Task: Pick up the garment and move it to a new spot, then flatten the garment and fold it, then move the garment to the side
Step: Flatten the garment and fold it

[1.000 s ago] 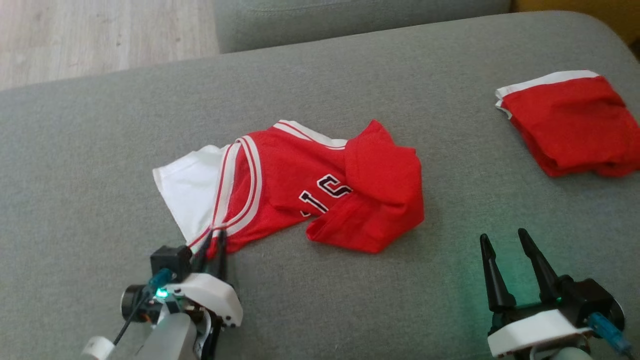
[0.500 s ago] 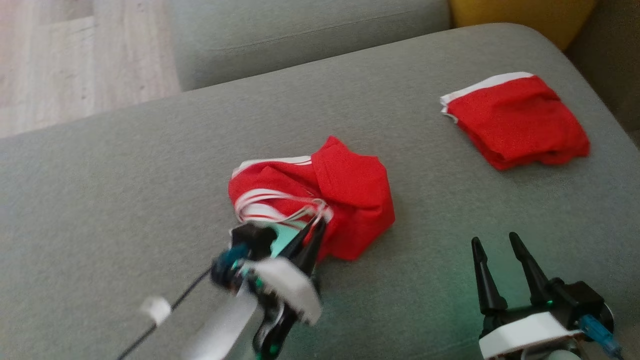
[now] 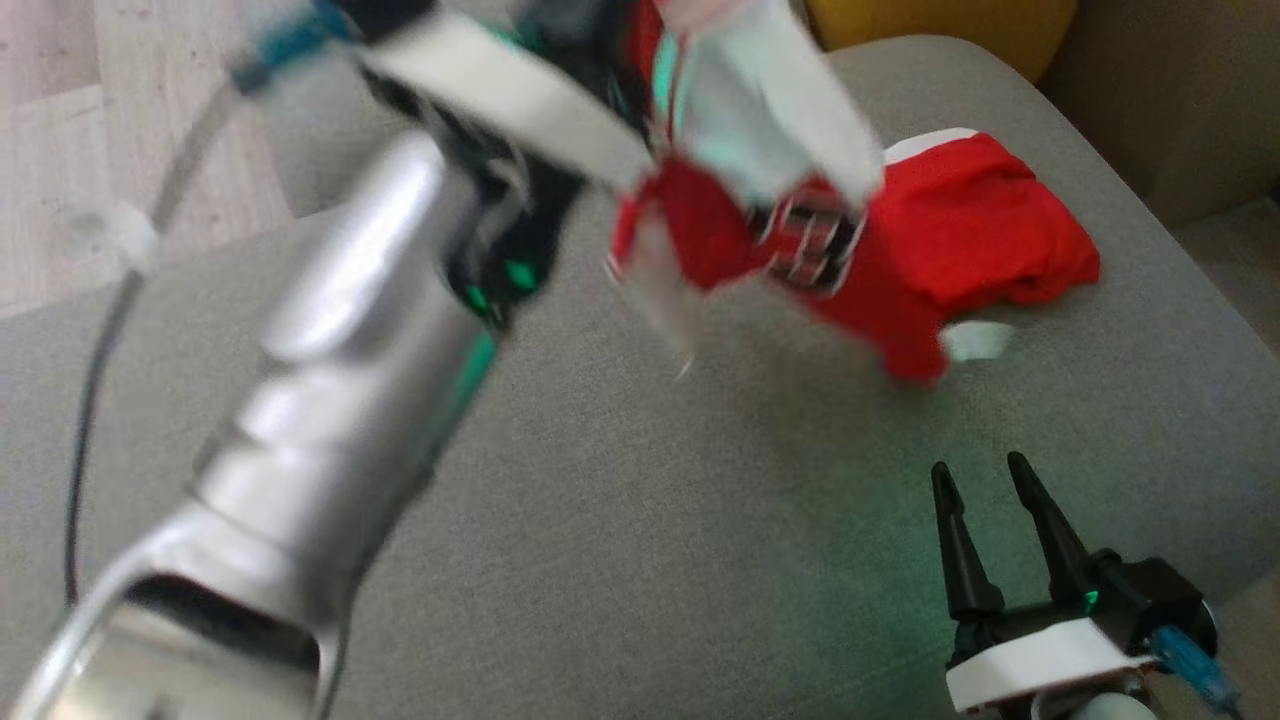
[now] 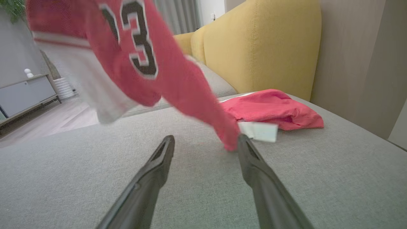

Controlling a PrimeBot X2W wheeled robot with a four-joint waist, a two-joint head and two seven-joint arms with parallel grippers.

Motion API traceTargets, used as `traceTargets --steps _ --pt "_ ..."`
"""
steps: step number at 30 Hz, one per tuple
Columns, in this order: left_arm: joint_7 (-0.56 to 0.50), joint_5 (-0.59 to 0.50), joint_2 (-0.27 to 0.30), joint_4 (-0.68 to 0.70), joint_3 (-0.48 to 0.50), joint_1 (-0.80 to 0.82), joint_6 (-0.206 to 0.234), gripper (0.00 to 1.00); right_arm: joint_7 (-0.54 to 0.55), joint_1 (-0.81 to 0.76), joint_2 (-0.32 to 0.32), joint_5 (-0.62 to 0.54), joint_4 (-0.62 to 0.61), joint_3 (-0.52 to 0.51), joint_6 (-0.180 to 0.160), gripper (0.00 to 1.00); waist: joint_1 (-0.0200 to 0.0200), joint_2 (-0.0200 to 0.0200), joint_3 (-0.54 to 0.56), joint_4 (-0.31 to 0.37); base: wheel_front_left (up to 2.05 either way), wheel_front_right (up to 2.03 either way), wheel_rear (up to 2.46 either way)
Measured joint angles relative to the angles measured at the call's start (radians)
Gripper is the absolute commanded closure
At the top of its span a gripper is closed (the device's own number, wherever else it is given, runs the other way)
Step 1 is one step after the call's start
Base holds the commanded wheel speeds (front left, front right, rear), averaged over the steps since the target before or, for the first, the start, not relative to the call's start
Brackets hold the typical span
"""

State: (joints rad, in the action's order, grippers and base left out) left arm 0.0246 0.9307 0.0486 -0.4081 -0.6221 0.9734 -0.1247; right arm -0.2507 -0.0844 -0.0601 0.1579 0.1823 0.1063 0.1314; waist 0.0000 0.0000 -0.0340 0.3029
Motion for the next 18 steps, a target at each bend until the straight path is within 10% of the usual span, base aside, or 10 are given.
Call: traceTargets --steps 7,18 --pt "0.021 0.035 0.021 -0.176 0.073 0.038 0.035 1.00 0.000 -0.007 0.001 -0.001 -0.002 -0.003 0.000 0.00 0.0000 0.0000 0.026 -0.037 0.00 0.00 0.00" --pt "0.076 0.133 0.193 -0.313 0.144 -0.510 0.053 1.00 0.000 -0.048 0.005 -0.012 -0.007 -0.019 0.000 0.00 -0.0001 0.0000 0.026 -0.141 0.00 0.00 0.00"
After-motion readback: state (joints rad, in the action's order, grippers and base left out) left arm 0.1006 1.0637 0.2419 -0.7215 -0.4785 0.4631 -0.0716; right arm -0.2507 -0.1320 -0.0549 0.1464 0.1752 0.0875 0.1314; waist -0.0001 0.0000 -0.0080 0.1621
